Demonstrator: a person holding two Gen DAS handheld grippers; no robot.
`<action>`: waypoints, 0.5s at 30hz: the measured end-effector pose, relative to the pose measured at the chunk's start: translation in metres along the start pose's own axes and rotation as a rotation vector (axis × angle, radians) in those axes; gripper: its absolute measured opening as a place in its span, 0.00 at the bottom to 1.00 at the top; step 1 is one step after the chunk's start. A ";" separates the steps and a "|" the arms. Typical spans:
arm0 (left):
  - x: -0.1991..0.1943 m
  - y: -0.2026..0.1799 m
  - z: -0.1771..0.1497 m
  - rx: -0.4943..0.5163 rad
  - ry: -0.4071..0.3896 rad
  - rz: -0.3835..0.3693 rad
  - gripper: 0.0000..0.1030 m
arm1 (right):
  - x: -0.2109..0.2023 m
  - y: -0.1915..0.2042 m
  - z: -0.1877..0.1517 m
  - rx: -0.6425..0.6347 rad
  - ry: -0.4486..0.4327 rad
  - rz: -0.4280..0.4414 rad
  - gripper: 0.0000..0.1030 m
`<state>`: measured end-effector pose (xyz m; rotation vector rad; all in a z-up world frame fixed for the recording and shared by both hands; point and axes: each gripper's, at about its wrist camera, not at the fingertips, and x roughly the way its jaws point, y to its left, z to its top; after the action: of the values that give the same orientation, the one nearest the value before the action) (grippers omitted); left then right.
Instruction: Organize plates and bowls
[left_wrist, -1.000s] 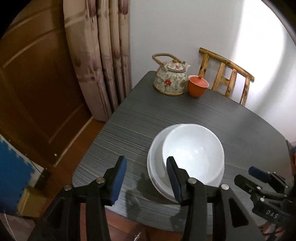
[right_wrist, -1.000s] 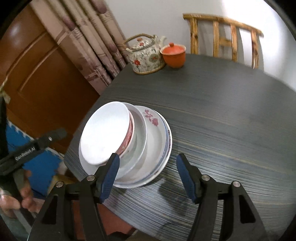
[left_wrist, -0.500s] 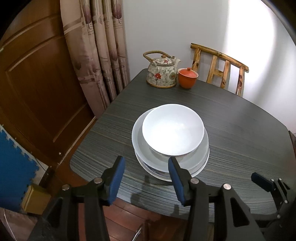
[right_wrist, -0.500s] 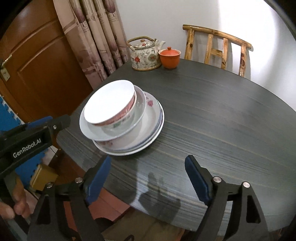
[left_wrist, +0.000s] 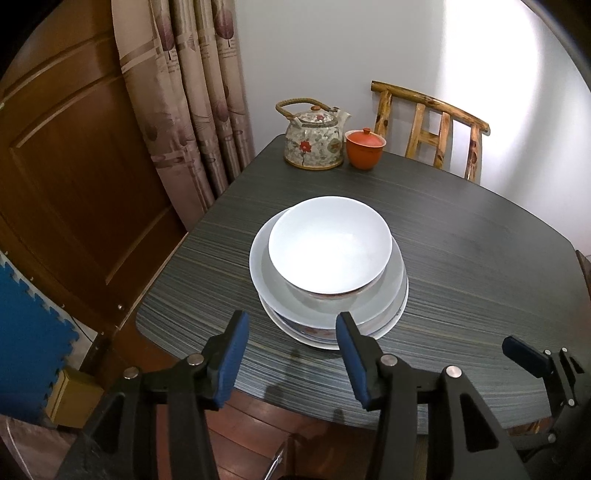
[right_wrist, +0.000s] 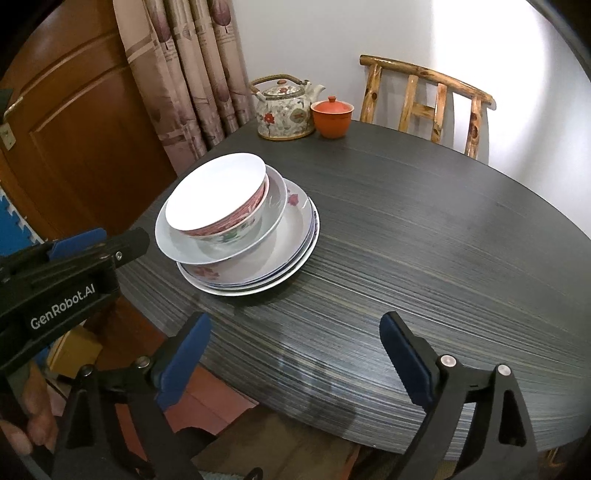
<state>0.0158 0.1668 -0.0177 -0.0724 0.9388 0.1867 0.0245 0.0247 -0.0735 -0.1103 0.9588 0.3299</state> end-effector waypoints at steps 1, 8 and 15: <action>0.000 -0.001 0.000 0.005 0.000 0.001 0.48 | 0.000 0.000 0.000 0.000 0.001 0.001 0.89; 0.002 -0.004 0.000 0.012 0.001 -0.004 0.48 | 0.004 0.001 -0.001 0.007 0.020 0.010 0.89; 0.003 -0.004 -0.001 0.011 0.005 -0.007 0.48 | 0.007 0.002 -0.004 0.009 0.029 0.019 0.89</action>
<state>0.0179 0.1627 -0.0209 -0.0662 0.9441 0.1744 0.0248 0.0275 -0.0812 -0.0986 0.9906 0.3422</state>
